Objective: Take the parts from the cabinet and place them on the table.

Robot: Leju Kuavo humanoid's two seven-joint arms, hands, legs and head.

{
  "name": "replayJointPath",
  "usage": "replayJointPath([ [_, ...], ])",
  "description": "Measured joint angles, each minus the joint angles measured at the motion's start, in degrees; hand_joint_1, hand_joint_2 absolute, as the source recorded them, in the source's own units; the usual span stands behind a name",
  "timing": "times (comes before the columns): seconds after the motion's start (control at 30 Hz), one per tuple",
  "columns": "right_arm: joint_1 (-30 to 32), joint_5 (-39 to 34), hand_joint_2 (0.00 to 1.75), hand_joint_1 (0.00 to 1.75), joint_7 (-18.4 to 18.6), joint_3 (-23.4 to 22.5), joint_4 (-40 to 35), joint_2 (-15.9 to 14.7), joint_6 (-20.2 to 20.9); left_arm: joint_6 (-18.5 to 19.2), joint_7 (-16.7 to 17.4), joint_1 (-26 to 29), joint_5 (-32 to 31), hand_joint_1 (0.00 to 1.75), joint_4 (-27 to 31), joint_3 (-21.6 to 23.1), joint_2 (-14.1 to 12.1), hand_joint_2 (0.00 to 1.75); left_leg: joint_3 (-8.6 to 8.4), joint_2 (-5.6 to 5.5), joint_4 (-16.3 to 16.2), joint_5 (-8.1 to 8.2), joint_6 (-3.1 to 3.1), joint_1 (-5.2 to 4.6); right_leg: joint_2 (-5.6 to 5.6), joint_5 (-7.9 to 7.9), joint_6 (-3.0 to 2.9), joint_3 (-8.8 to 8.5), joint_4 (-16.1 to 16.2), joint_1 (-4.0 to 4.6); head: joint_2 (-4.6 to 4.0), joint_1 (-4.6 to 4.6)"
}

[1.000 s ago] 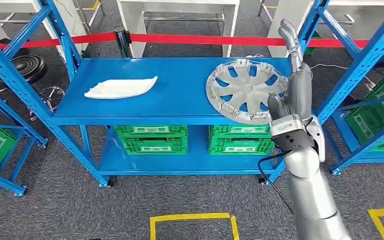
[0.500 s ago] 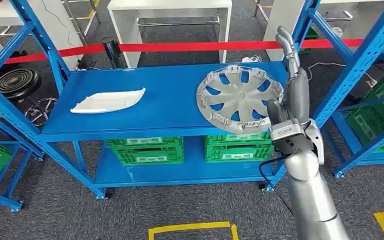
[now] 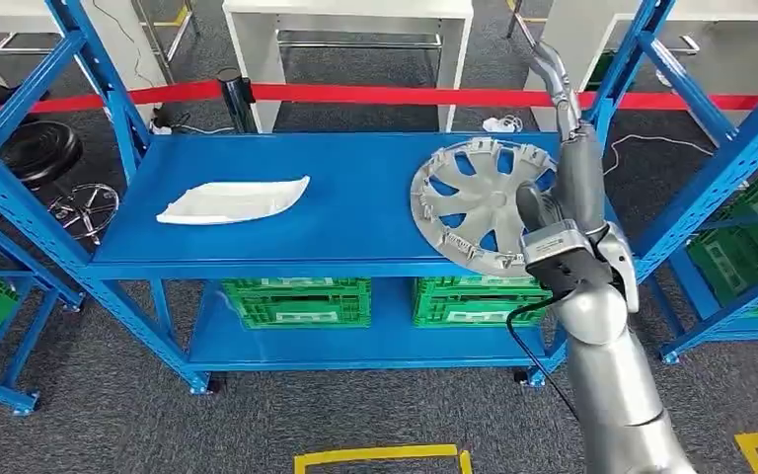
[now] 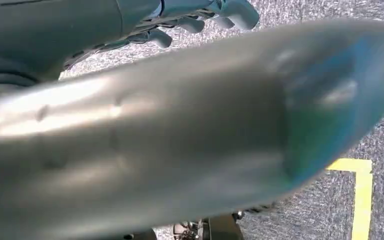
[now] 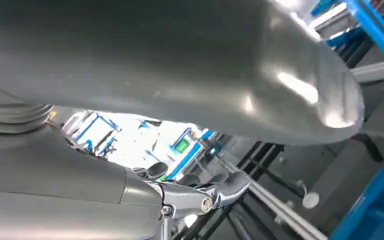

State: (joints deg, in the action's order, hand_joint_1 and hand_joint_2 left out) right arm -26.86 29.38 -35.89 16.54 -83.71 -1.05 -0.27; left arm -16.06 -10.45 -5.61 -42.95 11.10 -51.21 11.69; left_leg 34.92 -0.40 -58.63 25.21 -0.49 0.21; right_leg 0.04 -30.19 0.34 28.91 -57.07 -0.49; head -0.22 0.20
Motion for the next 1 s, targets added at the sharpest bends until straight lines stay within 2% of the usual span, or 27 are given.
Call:
replayJointPath([
  [0.1, -1.35, 0.57, 0.00, 0.00, 0.48, 0.22, 1.16, 0.13, 1.21, 0.39, 0.15, -0.23, -0.66, 0.00, 0.00, 0.00, 0.02, 0.00, -0.03, 0.02, 0.00, -0.03, 0.07, -0.02, 0.00, 0.09, 0.22, -0.01, 0.03, -0.01, 0.00, 0.00],
  [0.2, -3.84, 1.72, 0.00, 0.00, 0.33, 1.09, 5.47, 0.41, 2.30, 1.20, 0.52, -0.67, -1.62, 0.00, 0.00, 0.02, 0.13, 0.00, -0.06, 0.04, 0.04, -0.14, 0.15, 0.00, 0.01, 0.18, 0.39, -0.04, 0.02, 0.03, 0.00, -0.02],
  [0.37, -12.34, 8.92, 0.00, 0.00, 0.57, 2.69, 23.75, 2.32, -6.97, 1.38, 0.04, -1.51, -1.60, 0.00, 0.02, 0.04, 0.15, 0.00, -0.20, 0.05, 0.18, -0.39, 0.06, 0.01, 0.02, 0.31, 0.51, -0.03, -0.04, 0.03, 0.02, -0.02],
  [0.4, -13.35, 9.36, 1.75, 0.00, 0.48, 2.87, 26.20, 2.71, -7.61, 1.38, 0.00, -1.54, -1.49, 0.00, 0.02, 0.04, 0.15, 0.00, -0.23, 0.03, 0.21, -0.39, 0.05, 0.01, 0.01, 0.31, 0.51, -0.06, -0.04, 0.03, 0.00, -0.02],
  [0.53, -18.10, 14.34, 1.75, 0.00, 6.43, 3.96, 38.11, 3.48, -9.24, 1.38, 0.72, -1.57, -1.51, 0.00, 0.02, 0.04, 0.13, 0.00, -0.24, -0.01, 0.29, -0.44, -0.02, 0.01, 0.00, 0.31, 0.51, -0.08, -0.05, 0.03, 0.02, -0.02],
  [0.7, -21.53, 17.70, 1.75, 0.00, 9.72, 4.59, 49.74, 3.98, -9.35, 1.38, 2.05, -1.41, -2.01, 0.00, 0.02, 0.04, 0.15, 0.00, -0.21, -0.02, 0.32, -0.42, -0.04, 0.01, 0.00, 0.30, 0.50, -0.04, -0.03, 0.02, 0.02, -0.02],
  [1.0, -22.19, 20.94, 1.75, 0.00, 12.70, 6.47, 58.27, 4.55, -9.63, 1.40, 2.58, -1.46, -2.34, 0.00, 0.00, 0.04, 0.52, 0.00, -0.19, 0.00, 0.38, -0.39, -0.05, 0.00, 0.01, 0.25, 0.45, 0.04, -0.02, 0.02, 0.02, -0.02],
])
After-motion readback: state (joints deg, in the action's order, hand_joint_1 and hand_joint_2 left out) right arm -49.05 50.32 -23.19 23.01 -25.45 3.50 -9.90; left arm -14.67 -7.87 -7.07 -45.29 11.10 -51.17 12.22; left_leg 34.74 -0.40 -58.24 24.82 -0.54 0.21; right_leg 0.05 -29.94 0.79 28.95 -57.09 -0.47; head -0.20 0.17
